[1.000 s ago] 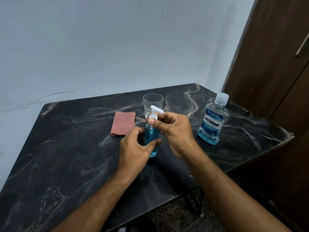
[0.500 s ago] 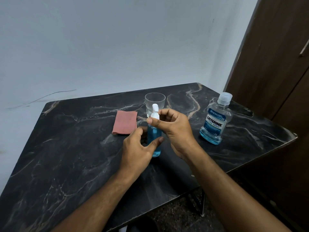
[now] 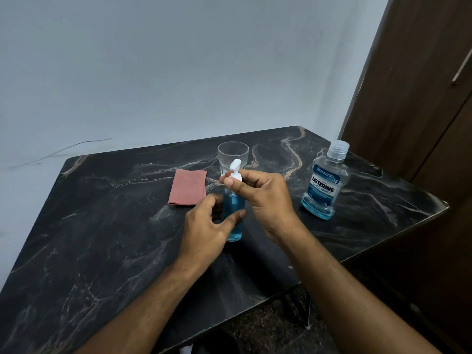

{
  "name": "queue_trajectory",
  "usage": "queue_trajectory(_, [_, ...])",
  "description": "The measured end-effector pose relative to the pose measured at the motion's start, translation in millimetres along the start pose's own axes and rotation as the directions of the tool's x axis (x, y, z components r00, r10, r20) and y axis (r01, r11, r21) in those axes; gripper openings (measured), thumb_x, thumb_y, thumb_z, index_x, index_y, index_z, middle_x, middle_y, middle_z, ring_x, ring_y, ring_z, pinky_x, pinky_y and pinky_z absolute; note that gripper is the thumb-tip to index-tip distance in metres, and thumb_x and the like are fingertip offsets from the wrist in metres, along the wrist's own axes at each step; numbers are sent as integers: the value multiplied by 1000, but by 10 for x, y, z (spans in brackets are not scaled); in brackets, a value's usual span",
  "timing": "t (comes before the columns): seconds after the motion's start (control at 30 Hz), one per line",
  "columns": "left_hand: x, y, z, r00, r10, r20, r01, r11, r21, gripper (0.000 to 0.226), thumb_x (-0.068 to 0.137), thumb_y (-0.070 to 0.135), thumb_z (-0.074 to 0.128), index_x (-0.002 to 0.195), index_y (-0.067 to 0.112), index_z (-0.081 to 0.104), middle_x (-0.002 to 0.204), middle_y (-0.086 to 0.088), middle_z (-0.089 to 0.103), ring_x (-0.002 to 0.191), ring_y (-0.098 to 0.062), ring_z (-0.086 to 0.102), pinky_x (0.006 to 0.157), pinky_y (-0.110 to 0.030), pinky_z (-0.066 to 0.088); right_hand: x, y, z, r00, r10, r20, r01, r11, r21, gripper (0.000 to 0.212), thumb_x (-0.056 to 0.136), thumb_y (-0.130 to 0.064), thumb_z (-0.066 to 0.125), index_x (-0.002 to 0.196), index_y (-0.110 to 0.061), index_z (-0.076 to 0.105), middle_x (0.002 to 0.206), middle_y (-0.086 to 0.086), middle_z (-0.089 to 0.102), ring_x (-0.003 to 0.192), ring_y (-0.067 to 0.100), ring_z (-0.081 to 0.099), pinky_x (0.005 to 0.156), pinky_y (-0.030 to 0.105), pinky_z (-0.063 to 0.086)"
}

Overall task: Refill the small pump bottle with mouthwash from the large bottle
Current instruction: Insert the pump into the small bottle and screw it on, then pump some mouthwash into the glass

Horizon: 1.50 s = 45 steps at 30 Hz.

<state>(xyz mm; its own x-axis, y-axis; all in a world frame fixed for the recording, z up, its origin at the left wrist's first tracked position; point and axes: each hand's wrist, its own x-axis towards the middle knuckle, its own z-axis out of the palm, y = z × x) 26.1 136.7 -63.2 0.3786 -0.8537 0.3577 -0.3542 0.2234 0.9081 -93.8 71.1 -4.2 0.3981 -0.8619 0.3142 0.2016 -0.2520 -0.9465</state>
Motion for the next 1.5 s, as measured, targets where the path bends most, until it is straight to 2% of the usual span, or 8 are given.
queue_trajectory(0.23, [30,33,69,964,-96,249,185,913,-363,27,97,39,57,120,26,64,118,9,75,117,-5,66,94,-20,50,-111,136,-95,969,203,140,-206,979,10,26,95,-24,68,107,-1,71,94,7,72,88,15,68,79,29,56])
queue_trajectory(0.37, [-2,81,61,927,-89,365,205,933,-296,36,96,42,47,128,32,59,133,11,67,129,2,56,105,-19,43,-188,228,-167,980,181,81,-188,977,103,37,92,-28,73,104,6,66,92,12,66,89,23,62,81,36,51])
queue_trajectory(0.47, [14,132,57,954,-70,293,82,996,-29,34,96,51,41,115,34,64,123,7,61,121,-1,55,105,-20,39,-183,239,-218,993,106,-41,-108,994,-32,52,85,-51,75,99,-1,69,91,11,72,83,28,68,80,42,54])
queue_trajectory(0.7, [347,99,89,989,-14,150,-18,977,210,15,94,20,70,107,28,71,109,-2,63,92,-10,60,83,-16,47,-72,290,-388,978,93,-184,-96,995,-3,39,88,-41,76,103,-12,55,83,16,73,54,34,65,48,42,56])
queue_trajectory(0.97, [1208,-126,333,959,-220,-179,255,944,207,99,75,28,88,155,16,30,157,-8,37,143,-24,40,117,-44,37,-34,422,-467,964,162,-211,-177,983,-54,39,86,-42,77,105,-17,55,74,7,69,49,30,61,50,46,55])
queue_trajectory(1.13, [1498,-251,530,940,-271,-206,299,947,118,128,65,30,95,160,12,11,162,-9,32,148,-26,35,119,-42,34,-18,391,-515,976,120,-184,-141,984,-105,47,91,-36,73,128,-50,49,79,7,71,54,29,65,45,49,59])
queue_trajectory(1.3, [1610,-311,616,942,-237,-238,276,950,149,109,60,37,96,149,12,37,145,-8,56,130,-24,54,101,-29,46,-18,289,-533,992,59,-114,-75,987,-140,76,96,-24,67,142,-68,26,92,-26,70,63,45,69,47,54,60])
queue_trajectory(1.5, [1465,-215,516,957,-144,-251,192,965,180,81,55,44,96,121,19,56,118,1,68,108,-20,65,88,-31,53,-27,206,-593,992,-14,-122,-17,969,-248,78,91,-10,68,139,-61,35,96,-7,62,61,35,71,43,52,59])
